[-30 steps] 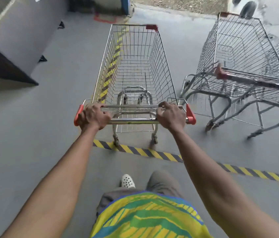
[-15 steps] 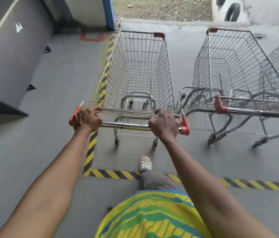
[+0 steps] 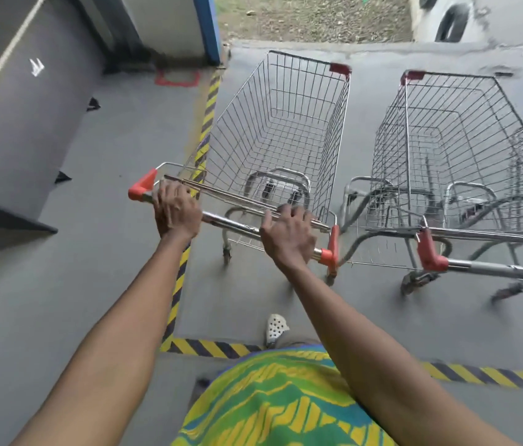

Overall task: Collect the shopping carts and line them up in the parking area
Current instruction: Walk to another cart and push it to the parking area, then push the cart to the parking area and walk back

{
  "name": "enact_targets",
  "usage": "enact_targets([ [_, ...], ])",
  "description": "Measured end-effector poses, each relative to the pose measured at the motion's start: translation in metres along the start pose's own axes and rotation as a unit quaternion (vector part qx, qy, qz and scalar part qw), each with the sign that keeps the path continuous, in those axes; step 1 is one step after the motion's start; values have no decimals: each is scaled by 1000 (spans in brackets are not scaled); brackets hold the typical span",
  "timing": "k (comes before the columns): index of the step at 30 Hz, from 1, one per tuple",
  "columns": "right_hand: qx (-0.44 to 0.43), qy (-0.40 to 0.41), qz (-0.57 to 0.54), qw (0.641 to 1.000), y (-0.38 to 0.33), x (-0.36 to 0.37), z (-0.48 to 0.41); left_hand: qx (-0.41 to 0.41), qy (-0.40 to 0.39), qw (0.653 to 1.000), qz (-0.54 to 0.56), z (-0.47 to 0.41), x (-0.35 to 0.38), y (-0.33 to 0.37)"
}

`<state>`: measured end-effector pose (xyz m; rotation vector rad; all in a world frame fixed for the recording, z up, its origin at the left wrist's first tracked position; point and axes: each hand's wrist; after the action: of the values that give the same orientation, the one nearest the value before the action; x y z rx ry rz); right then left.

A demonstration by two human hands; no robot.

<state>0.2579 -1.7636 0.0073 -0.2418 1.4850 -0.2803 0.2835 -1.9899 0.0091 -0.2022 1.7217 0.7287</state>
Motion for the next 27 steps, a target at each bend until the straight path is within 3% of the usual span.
enact_targets([
  [7,-29,36,11,999,-16,-3,-18,-11,-44,993,110,43,37,70],
  [15,-111,83,-38,990,-7,-1,3,17,-156,985,78,27,27,65],
  [19,-113,88,19,990,16,11,52,58,-201,976,59,40,16,65],
  [21,-71,88,-3,994,29,13,81,135,-229,963,44,59,15,55],
  [23,26,100,-71,992,33,17,116,200,-262,944,33,81,14,41],
  [27,281,89,-209,933,58,38,211,277,-378,882,53,150,8,26],
])
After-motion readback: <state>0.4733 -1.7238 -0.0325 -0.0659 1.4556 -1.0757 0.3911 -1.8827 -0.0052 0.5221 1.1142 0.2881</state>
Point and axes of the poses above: each hand's wrist, its own z-axis away from the middle knuckle, its own x-axis out of the palm, y = z × x, and after that the axes turned 3 degrees about y, right-handed
